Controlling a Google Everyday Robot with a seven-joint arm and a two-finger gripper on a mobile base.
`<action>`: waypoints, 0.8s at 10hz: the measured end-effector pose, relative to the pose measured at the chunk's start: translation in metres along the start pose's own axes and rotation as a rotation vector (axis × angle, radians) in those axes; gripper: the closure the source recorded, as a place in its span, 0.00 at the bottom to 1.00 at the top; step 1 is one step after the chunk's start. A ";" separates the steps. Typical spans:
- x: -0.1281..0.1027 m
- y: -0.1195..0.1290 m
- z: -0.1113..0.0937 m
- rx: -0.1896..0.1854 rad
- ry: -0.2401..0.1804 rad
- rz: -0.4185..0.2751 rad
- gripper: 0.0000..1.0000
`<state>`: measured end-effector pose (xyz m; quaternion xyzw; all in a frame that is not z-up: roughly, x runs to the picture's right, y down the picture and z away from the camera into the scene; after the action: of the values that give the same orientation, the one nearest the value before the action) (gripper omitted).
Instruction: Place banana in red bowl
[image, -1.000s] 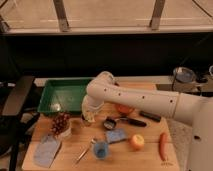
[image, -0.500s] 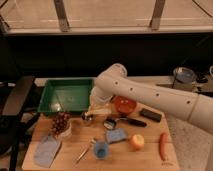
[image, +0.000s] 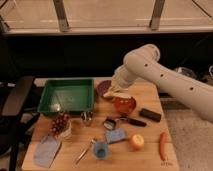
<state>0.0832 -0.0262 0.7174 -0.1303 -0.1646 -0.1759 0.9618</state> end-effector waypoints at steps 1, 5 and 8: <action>0.022 -0.006 0.002 -0.002 0.033 0.031 1.00; 0.061 -0.002 0.045 -0.064 0.084 0.123 0.82; 0.088 0.031 0.062 -0.118 0.103 0.193 0.49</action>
<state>0.1559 -0.0056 0.7997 -0.1925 -0.0910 -0.0985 0.9721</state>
